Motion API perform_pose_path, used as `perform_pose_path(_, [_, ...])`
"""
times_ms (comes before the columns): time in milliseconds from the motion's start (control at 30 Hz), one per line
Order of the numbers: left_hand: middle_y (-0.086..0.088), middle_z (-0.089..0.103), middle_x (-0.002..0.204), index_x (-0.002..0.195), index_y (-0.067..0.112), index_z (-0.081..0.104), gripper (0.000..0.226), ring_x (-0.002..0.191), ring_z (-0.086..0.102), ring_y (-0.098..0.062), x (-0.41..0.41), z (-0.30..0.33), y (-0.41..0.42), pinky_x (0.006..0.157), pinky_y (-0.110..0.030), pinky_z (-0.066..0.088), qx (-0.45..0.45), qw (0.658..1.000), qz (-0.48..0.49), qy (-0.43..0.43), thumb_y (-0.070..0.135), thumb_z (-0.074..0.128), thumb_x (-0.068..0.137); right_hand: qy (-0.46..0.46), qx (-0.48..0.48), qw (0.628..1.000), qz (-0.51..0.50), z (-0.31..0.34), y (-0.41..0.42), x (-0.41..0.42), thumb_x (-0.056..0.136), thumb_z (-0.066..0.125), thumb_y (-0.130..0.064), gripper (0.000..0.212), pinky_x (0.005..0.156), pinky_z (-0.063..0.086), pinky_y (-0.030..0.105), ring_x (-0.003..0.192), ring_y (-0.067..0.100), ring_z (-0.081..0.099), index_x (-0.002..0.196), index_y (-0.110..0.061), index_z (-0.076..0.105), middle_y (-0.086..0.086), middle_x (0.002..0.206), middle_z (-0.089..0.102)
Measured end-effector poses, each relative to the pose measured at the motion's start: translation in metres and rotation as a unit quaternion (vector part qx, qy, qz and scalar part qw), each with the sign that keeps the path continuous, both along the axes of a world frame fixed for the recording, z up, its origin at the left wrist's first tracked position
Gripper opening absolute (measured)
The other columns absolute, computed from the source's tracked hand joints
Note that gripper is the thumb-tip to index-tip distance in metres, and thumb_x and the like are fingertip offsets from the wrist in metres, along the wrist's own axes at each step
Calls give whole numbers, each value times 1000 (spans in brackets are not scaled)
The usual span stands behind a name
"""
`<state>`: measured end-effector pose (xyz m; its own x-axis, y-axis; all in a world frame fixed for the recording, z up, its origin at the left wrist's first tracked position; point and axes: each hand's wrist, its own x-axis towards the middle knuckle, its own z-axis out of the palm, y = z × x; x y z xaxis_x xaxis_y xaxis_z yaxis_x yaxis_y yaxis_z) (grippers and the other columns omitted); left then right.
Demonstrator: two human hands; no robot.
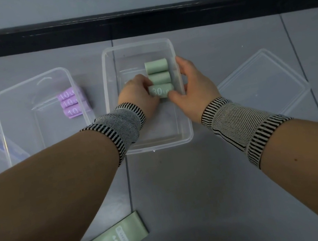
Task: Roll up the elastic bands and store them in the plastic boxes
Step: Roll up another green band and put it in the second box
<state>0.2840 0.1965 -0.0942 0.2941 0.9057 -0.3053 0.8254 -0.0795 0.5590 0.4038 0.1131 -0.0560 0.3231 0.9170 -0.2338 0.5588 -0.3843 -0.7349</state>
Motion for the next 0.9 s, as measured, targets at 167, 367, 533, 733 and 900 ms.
perform_pose_path(167, [-1,54,115,113,22,57,35,98,58,-19,2,-1,-2,83,-26,45,28,999,-31,35,26,67,80,-5,-5,1000,-4,-2,1,1,85,63,-24,78,106,40,34,124,15,50,149,-27,19,-6,147,39])
perform_pose_path(367, [1,56,110,104,21,59,30,93,59,-17,-2,6,-2,84,-31,50,7,999,-29,23,31,68,78,-13,-9,1000,1,-4,2,3,86,63,-26,78,107,39,34,125,15,49,149,-27,19,-6,149,38])
perform_pose_path(533, [3,61,100,105,22,56,22,89,59,-14,-7,21,3,72,-25,46,40,999,-20,8,23,64,85,-13,-5,1000,8,-4,1,5,86,62,-25,77,107,39,36,127,15,46,149,-27,19,-5,149,37])
perform_pose_path(733, [0,63,109,116,23,57,29,92,59,-17,12,23,13,77,-28,50,60,997,-29,23,19,58,88,-8,-11,1000,6,-4,1,2,85,62,-25,78,104,43,38,121,17,53,150,-28,18,-5,149,38])
perform_pose_path(900, [-4,57,116,119,21,58,33,100,58,-22,13,15,17,87,-35,51,53,996,-47,48,20,60,86,-14,-10,1000,18,-3,1,5,86,61,-25,78,104,42,35,117,18,55,150,-26,17,-5,149,37])
